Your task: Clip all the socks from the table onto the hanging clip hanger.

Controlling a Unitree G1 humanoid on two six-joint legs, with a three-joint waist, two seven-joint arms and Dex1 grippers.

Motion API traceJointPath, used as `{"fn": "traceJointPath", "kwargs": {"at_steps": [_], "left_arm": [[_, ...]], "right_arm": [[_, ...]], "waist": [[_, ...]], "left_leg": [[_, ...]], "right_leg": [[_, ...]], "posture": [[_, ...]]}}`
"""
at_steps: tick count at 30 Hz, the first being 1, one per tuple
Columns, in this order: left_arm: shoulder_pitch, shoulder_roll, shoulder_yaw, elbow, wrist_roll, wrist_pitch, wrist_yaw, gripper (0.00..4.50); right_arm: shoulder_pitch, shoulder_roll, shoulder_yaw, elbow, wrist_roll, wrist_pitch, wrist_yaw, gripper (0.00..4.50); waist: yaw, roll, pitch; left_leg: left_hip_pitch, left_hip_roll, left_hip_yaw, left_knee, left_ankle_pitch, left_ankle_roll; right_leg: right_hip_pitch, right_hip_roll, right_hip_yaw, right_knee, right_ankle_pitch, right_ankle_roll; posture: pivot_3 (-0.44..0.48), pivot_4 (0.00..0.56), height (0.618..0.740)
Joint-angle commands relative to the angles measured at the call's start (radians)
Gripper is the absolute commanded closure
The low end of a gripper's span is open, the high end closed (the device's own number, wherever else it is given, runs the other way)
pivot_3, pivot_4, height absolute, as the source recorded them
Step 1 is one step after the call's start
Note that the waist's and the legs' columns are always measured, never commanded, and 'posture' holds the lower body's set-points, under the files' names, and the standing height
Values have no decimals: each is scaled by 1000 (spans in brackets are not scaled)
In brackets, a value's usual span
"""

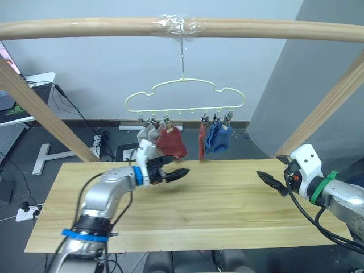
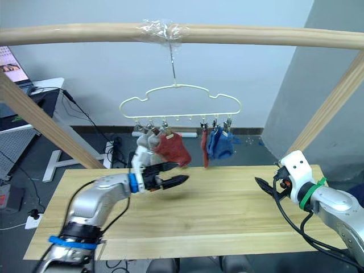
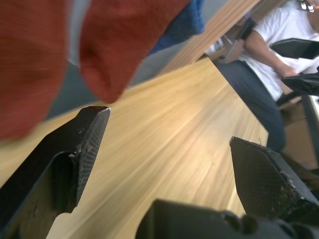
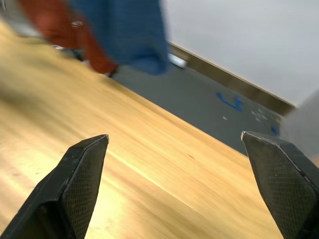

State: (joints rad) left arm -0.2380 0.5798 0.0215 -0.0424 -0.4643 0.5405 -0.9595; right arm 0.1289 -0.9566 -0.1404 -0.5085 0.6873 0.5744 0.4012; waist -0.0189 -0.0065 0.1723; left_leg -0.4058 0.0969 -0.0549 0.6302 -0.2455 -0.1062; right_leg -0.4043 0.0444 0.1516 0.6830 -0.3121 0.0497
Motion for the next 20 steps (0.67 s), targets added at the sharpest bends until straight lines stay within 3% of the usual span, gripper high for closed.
{"fn": "traceJointPath", "kwargs": {"at_steps": [1, 4, 9, 14, 20], "left_arm": [[93, 144, 197, -74, -58, -22, -80, 50], [166, 250, 286, -53, -48, -63, -121, 50], [257, 332, 391, 77, 69, -125, -16, 50], [258, 283, 379, 68, 72, -158, 35, 50], [219, 212, 310, 10, 70, -125, 88, 50]], "right_arm": [[67, -23, -115, -46, -32, -62, 135, 0], [123, -36, -186, -55, -21, -75, 246, 0], [136, -76, -286, 13, -43, -47, 352, 0], [80, -28, -259, 37, -79, -51, 333, 0], [33, 15, -218, 34, -106, -30, 328, 0]], "waist": [[9, 0, 0], [19, -1, -1], [36, -7, -13], [45, -23, -29], [51, -25, -48]], "left_leg": [[0, 0, 0, 0, 0, 0], [1, 0, 0, -1, -1, 1], [4, -2, 3, 0, -1, 1], [5, -1, 3, 0, 0, 1], [6, -2, 3, 1, 0, 0]], "right_leg": [[0, 0, 0, 0, 0, 0], [0, 0, -1, 0, 0, 0], [2, -2, 0, 0, 0, 0], [2, -2, 0, 0, 0, 0], [6, -3, 0, 0, 1, 0]], "posture": [[121, 116, 740], [146, 107, 740], [161, 79, 740], [166, 55, 740], [169, 44, 740]]}}
